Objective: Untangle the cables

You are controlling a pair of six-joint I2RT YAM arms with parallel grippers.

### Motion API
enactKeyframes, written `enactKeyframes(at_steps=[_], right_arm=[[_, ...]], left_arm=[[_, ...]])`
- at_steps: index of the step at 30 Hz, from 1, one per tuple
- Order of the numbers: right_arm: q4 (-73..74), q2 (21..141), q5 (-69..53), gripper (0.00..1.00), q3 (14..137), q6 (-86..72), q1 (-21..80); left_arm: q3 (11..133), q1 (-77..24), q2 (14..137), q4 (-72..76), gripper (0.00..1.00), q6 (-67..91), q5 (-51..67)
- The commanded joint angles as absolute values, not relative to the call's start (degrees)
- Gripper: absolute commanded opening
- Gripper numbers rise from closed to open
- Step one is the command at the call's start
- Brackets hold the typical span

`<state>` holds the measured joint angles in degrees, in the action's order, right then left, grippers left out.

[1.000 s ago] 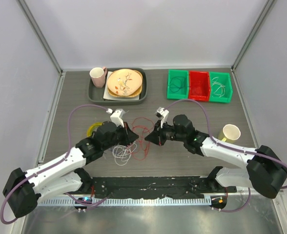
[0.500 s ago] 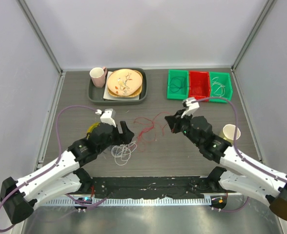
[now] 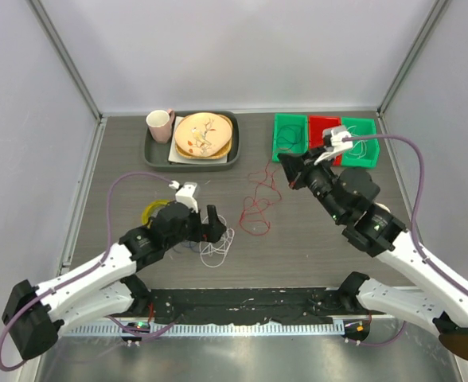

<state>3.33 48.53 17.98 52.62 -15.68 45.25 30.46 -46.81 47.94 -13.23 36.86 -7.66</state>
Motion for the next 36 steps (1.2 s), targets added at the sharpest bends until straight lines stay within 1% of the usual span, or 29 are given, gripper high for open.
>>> enactKeyframes(at_steps=[1, 3, 4, 5, 7, 8, 11, 15, 20, 24, 26, 27, 28, 31, 34, 36], right_arm=[[1.14, 50.27, 8.02, 0.01, 64.32, -12.83, 45.44], [1.14, 51.59, 1.79, 0.01, 69.05, -13.18, 45.44], [0.79, 52.81, 0.8, 0.01, 70.65, -13.88, 45.44], [0.18, 53.52, -1.38, 0.01, 73.36, -14.41, 45.44], [-2.98, 55.53, -4.72, 0.01, 76.45, -14.5, 45.44], [-3.68, 56.16, -5.27, 0.01, 79.77, -14.41, 45.44], [-4.48, 58.97, -7.38, 0.01, 86.28, -13.8, 45.44], [-5.1, 60.47, -6.33, 0.01, 90.17, -12.04, 45.53], [-4.22, 61.43, -1.07, 0.01, 90.7, -8.8, 45.44], [-3.43, 62.31, 6.05, 0.01, 89.74, -4.5, 45.44], [-2.99, 62.58, 9.3, 0.01, 89.21, -2.91, 45.44], [-2.21, 62.75, 12.36, 0.01, 89.03, -1.94, 45.53], [-1.41, 62.84, 13.18, 0.01, 88.95, -1.41, 45.44], [1.13, 63.54, 19.49, 0.01, 88.6, 0.08, 45.44], [0.71, 65.73, 26.79, 0.01, 88.77, 5.33, 45.35], [-2.63, 67.23, 30.21, 0.01, 89.29, 8.68, 45.35]], left_arm=[[35.5, -46.85, 54.22, -6.69, 1.0, 33.41, -2.92], [38.39, -46.85, 57.82, -4.49, 1.0, 32.17, -1.06], [39.37, -46.85, 58.79, -3.7, 1.0, 30.78, -0.18], [40.16, -46.85, 60.89, -1.95, 1.0, 29.89, 3.22], [42.62, -46.85, 62.74, -0.53, 1.0, 28.75, 5.0], [43.41, -46.76, 64.49, -0.27, 1.0, 28.48, 6.84], [45.61, -46.85, 66.88, 1.22, 1.0, 28.39, 7.64], [46.23, -46.93, 69.6, 2.37, 1.0, 28.56, 9.31], [45.27, -46.93, 69.87, 2.2, 1.0, 28.48, 9.06], [42.28, -46.93, 68.73, 1.32, 1.0, 30.4, 4.93], [41.75, -46.85, 68.2, -1.83, 1.0, 32.68, -3.65], [42.01, -46.85, 67.94, -4.28, 1.0, 37.57, -8.22], [42.79, -46.76, 68.29, -11.44, 1.0, 40.4, -17.75], [45.96, -46.76, 68.82, -22.45, 1.0, 47.45, -28.26], [46.06, -46.58, 67.68, -24.0, 1.0, 49.83, -29.79], [44.74, -46.49, 65.75, -22.86, 1.0, 49.75, -29.79]])
